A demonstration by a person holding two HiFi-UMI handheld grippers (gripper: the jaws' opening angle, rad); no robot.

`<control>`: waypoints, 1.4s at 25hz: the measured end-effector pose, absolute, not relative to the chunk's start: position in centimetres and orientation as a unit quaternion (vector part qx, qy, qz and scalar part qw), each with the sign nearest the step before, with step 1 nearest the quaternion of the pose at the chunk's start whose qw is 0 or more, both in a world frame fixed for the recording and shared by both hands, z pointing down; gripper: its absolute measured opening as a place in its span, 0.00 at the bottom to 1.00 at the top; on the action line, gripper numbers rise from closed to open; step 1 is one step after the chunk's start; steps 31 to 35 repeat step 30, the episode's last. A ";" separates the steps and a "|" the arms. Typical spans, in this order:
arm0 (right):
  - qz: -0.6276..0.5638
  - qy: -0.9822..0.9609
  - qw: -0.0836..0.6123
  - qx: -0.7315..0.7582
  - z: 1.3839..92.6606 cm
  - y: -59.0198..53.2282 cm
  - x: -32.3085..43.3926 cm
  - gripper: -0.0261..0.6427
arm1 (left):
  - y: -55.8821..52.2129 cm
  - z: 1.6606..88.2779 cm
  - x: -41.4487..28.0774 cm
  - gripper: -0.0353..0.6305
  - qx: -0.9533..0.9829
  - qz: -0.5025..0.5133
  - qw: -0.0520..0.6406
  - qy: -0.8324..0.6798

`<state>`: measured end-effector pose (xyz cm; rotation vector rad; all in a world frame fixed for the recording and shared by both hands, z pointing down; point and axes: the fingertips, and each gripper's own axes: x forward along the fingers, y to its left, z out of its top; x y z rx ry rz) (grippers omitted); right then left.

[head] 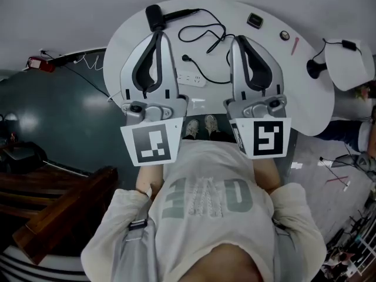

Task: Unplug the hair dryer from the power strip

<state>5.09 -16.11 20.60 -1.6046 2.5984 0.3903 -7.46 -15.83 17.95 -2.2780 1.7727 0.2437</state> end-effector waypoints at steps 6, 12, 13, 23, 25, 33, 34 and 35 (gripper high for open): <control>0.129 0.833 0.016 -0.538 22.0 -15.3 5.9 0.08 | -15.4 20.6 -6.1 0.07 -0.795 0.046 0.120 0.593; 0.109 0.838 0.015 -0.534 22.5 -15.3 6.1 0.07 | -15.4 20.4 -6.5 0.07 -0.792 0.049 0.118 0.598; 0.107 0.839 0.014 -0.534 22.6 -15.3 6.2 0.07 | -15.3 20.4 -6.5 0.07 -0.791 0.048 0.118 0.599; 0.106 0.844 0.016 -0.526 22.5 -15.1 6.1 0.07 | -15.2 20.2 -6.6 0.07 -0.790 0.053 0.116 0.600; 0.108 0.844 0.017 -0.525 22.4 -15.1 6.1 0.07 | -15.1 20.2 -6.6 0.07 -0.790 0.053 0.117 0.600; 0.108 0.844 0.016 -0.525 22.3 -14.9 5.9 0.07 | -14.9 20.2 -6.8 0.07 -0.788 0.054 0.114 0.603; 0.108 0.844 0.016 -0.525 22.3 -14.9 5.9 0.07 | -14.9 20.2 -6.8 0.07 -0.788 0.054 0.114 0.603; 0.108 0.844 0.016 -0.525 22.3 -14.9 5.9 0.07 | -14.9 20.2 -6.8 0.07 -0.788 0.054 0.114 0.603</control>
